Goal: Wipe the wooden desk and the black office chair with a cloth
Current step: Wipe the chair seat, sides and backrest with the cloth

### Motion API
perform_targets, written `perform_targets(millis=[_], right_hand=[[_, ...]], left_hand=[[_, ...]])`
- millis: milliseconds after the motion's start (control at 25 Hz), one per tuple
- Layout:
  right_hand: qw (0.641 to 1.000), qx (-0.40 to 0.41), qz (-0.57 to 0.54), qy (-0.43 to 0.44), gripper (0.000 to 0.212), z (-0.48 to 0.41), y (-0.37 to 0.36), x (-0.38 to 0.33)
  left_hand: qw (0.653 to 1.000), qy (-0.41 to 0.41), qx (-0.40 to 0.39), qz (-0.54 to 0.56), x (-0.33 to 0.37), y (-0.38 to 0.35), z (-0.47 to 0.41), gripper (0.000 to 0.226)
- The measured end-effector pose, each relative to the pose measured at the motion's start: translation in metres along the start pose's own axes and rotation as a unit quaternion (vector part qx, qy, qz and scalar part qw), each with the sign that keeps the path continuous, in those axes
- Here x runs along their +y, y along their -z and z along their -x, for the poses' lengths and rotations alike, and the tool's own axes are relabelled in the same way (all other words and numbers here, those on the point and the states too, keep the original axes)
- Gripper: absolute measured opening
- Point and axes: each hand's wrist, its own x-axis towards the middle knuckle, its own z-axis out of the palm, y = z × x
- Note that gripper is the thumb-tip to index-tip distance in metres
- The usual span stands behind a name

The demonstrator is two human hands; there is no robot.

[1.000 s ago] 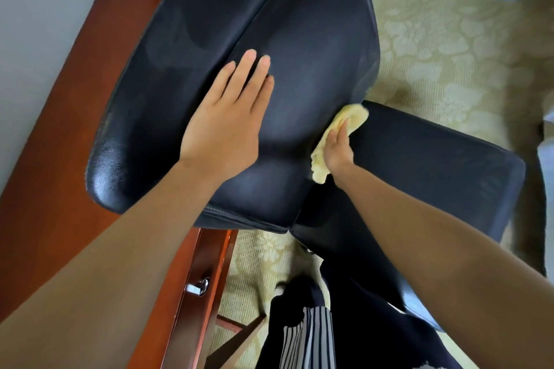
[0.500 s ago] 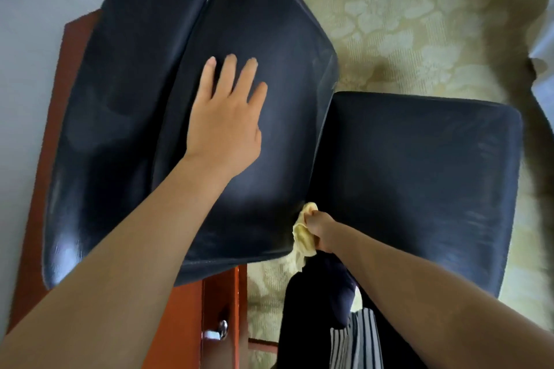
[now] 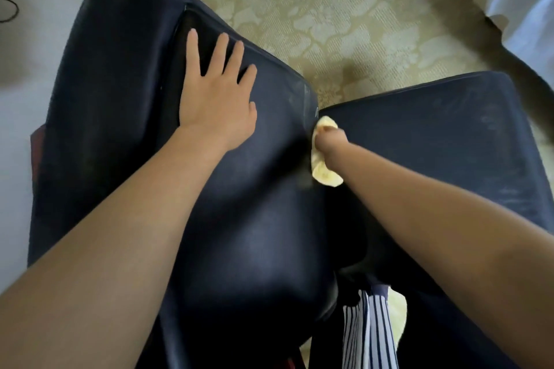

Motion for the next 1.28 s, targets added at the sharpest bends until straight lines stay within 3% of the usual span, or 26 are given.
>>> perform_targets(millis=[80, 240, 360, 440, 600, 680, 800, 920, 1120, 1280], right_hand=[[0.998, 0.041, -0.003, 0.054, 0.044, 0.0, 0.001, -0.042], [0.976, 0.04, -0.015, 0.214, 0.046, 0.013, -0.016, -0.086], [0.927, 0.04, 0.021, 0.373, 0.045, 0.03, -0.024, -0.082], [0.916, 0.037, 0.035, 0.399, 0.045, 0.03, -0.02, -0.054], [0.976, 0.001, 0.042, 0.212, 0.045, 0.008, -0.001, 0.01], [0.986, -0.019, 0.084, 0.141, 0.048, 0.001, 0.002, 0.048], [0.997, -0.042, 0.057, 0.044, 0.048, 0.006, -0.004, 0.103], [0.997, -0.053, -0.016, -0.052, 0.046, 0.012, -0.01, 0.14], [0.96, -0.08, -0.087, -0.252, 0.029, 0.011, -0.01, 0.173], [0.96, -0.048, -0.118, -0.249, 0.035, -0.014, -0.013, 0.138]], left_hand=[[1.0, -0.004, 0.007, -0.007, 0.002, -0.005, 0.001, 0.06], [1.0, -0.003, 0.021, -0.002, 0.003, -0.007, 0.002, 0.061], [1.0, -0.004, 0.022, 0.001, 0.003, -0.005, 0.003, 0.061], [1.0, -0.005, 0.019, -0.006, 0.003, -0.006, 0.003, 0.06], [1.0, -0.006, 0.017, -0.001, 0.002, -0.007, 0.003, 0.059], [1.0, -0.003, 0.019, -0.004, 0.002, -0.009, 0.003, 0.059], [1.0, -0.002, 0.017, -0.008, 0.003, -0.009, 0.004, 0.059], [1.0, -0.003, 0.02, -0.01, 0.004, -0.008, 0.005, 0.058], [1.0, -0.011, 0.018, -0.009, 0.004, -0.007, 0.009, 0.058], [1.0, -0.011, 0.017, 0.004, 0.003, -0.005, 0.007, 0.059]])
